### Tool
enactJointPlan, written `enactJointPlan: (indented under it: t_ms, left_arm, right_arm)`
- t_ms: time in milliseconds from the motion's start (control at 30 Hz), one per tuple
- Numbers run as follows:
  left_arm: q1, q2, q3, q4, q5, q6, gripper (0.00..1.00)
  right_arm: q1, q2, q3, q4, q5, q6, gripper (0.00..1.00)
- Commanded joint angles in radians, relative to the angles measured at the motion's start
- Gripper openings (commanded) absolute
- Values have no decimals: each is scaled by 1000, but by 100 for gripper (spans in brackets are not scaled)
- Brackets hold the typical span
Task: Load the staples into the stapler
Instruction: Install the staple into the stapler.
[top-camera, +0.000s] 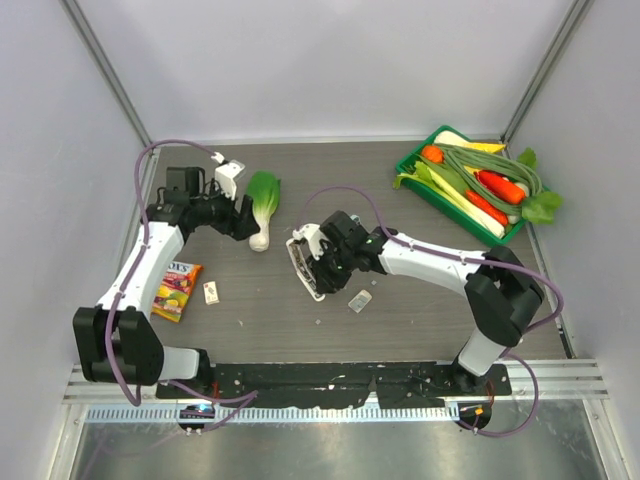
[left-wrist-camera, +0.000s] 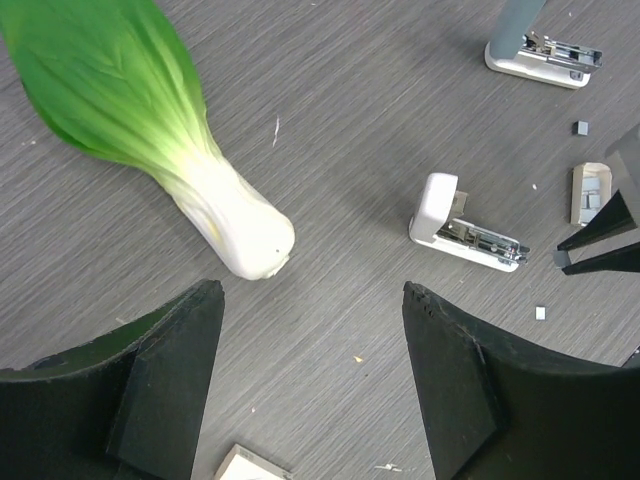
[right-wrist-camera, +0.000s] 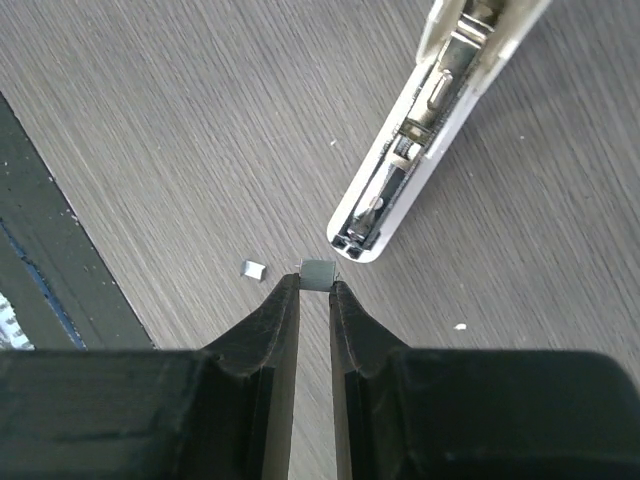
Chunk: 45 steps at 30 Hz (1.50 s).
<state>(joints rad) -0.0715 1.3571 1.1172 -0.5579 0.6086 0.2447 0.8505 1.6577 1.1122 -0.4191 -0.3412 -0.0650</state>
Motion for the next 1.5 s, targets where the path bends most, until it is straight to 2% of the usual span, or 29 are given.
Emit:
enactJointPlan:
  t_ms: [0,133,333,1467]
  left_arm:
    - [7,-62,-25,12,-32,24,76]
    - [9,-62,-28,10,-38,21,76]
    - [9,-69,-36,19,-36,10,76]
    - [10,-47,-40,13,-23,-10,75]
  right_arm:
    - [41,33,95,-40,45,59,19]
    - [45,66,159,-81,106,88,19]
    - [47,85,167,-92,166,110,18]
    - [48,148,137,-78,166,140,15]
